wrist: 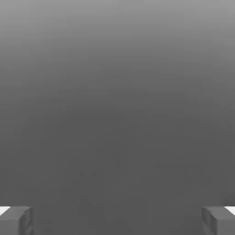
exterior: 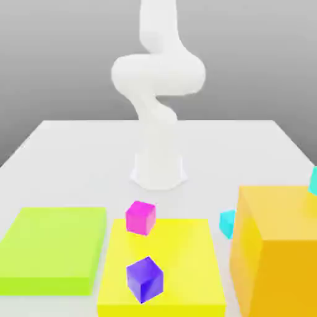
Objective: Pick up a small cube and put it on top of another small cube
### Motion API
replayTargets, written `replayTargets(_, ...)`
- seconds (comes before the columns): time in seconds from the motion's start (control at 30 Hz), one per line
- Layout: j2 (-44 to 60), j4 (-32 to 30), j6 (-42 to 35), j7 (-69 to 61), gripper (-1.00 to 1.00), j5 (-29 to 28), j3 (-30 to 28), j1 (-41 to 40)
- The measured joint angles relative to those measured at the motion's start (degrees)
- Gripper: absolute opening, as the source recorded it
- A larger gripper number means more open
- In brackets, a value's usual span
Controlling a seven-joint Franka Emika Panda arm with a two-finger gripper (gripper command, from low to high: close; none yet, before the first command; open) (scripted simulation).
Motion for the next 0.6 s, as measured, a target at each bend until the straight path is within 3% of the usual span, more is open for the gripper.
replayTargets(0.6, 15.93, -6.67, 3.28, -8.20, 0.00, -3.04, 16.66, 13.34)
